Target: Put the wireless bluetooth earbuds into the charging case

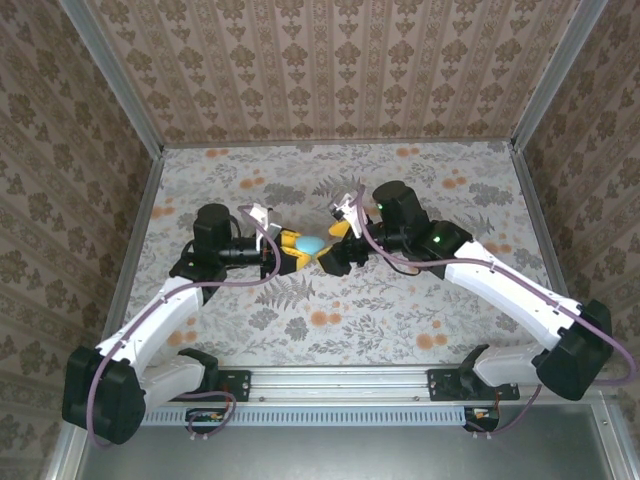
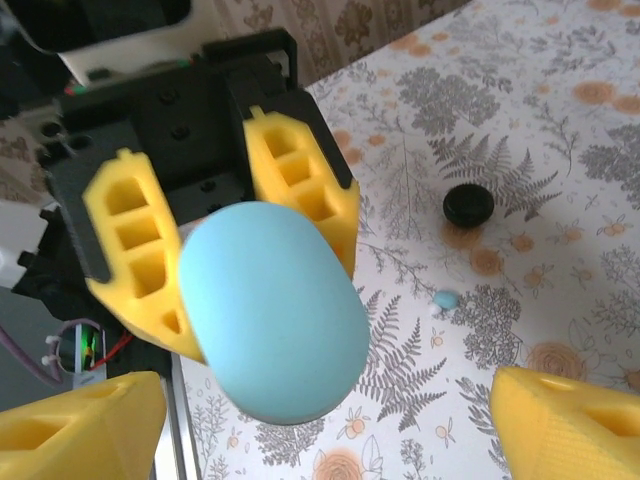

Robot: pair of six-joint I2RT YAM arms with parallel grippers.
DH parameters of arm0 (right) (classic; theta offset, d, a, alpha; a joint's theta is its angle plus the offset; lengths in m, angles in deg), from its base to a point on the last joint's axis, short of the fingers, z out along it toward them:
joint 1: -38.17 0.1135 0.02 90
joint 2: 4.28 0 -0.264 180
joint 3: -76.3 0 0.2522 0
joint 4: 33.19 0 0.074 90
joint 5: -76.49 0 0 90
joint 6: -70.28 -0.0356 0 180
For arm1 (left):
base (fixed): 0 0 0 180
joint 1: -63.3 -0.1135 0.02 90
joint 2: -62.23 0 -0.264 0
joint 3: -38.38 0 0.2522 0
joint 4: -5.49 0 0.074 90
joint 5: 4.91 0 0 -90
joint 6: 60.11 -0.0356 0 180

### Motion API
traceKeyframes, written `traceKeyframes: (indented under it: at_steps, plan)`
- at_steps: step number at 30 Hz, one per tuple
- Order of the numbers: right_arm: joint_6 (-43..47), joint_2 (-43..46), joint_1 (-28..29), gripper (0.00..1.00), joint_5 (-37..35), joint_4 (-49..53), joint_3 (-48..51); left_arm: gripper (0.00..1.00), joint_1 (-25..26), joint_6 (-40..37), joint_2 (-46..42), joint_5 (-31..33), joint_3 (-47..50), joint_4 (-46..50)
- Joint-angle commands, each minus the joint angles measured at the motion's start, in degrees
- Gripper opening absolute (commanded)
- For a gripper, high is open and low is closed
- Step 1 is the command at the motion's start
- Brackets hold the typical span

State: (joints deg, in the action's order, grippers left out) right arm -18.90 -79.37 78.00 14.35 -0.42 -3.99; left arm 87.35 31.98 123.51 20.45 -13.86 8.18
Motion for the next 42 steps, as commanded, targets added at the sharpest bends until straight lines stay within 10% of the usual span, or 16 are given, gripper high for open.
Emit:
traceKeyframes:
  at_steps: [1,27,42]
  plan:
    - [3.3,-2.2,0.3,0.86,2.2,2.0,-3.1,0.10,0.3,-2.1,0.2,-0.3,-0.2,-0.4]
    - [-4.5,-13.8,-5.6,0.82,9.9,2.6,-11.3,0.10,0.2,-8.5,1.2,-1.6,-0.8,5.8]
    - [-11.1,-16.0,-5.6,0.33,15.0,-1.4,-10.3,0.11,0.0,-10.4,0.3,-0.2,-0.2,6.2]
